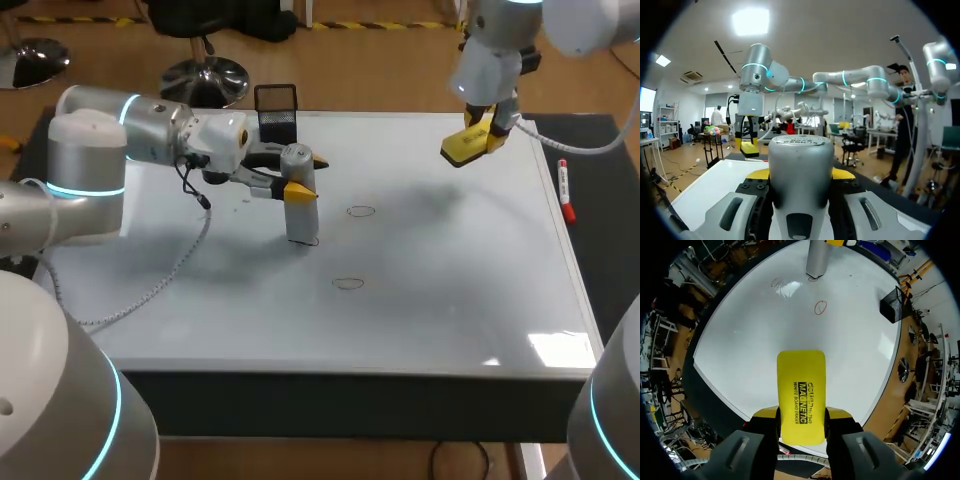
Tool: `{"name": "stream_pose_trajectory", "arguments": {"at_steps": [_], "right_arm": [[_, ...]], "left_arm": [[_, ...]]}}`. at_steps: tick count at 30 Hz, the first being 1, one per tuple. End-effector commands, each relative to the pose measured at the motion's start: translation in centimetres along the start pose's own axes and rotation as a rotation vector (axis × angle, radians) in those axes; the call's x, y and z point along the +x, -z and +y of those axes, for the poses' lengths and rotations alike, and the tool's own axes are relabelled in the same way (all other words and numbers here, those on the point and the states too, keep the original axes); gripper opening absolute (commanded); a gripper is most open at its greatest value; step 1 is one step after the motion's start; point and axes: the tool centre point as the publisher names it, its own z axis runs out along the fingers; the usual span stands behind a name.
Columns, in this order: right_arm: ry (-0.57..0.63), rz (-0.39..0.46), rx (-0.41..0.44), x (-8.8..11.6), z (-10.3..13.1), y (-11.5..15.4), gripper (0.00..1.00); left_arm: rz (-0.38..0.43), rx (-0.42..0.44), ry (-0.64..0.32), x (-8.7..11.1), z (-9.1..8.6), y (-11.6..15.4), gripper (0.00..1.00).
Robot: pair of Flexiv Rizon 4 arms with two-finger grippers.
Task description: Pick up the inspection probe, press it on each red-marked spot on the whiteboard one by one, put down the probe, pick up the eraser, and wipe off all the red marks.
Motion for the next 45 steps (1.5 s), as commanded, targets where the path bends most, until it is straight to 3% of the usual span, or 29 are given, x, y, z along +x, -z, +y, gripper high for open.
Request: {"name": "stream_pose_trajectory", "arguments": {"at_steps": [1,16,34,45], "right_arm": [[0.001,0.001,0.002,0.1,-0.1,0.1,0.00],[0.001,0.001,0.002,0.1,-0.1,0.1,0.00],[0.001,0.001,0.002,0.1,-0.1,0.1,0.00],[0.001,0.001,0.002,0.1,-0.1,0.1,0.00]], "left_arm": [[0.013,0.005,0.009,-0.6,0.5,-0.1,0.00],[0.022,-0.014,0.033,-0.9,1.5,-0.4,0.00],[0.022,-0.022,0.038,-0.9,1.6,-0.4,0.00],[0.008,-0.010,0.010,-1.0,-2.2,0.4,0.00]]}}
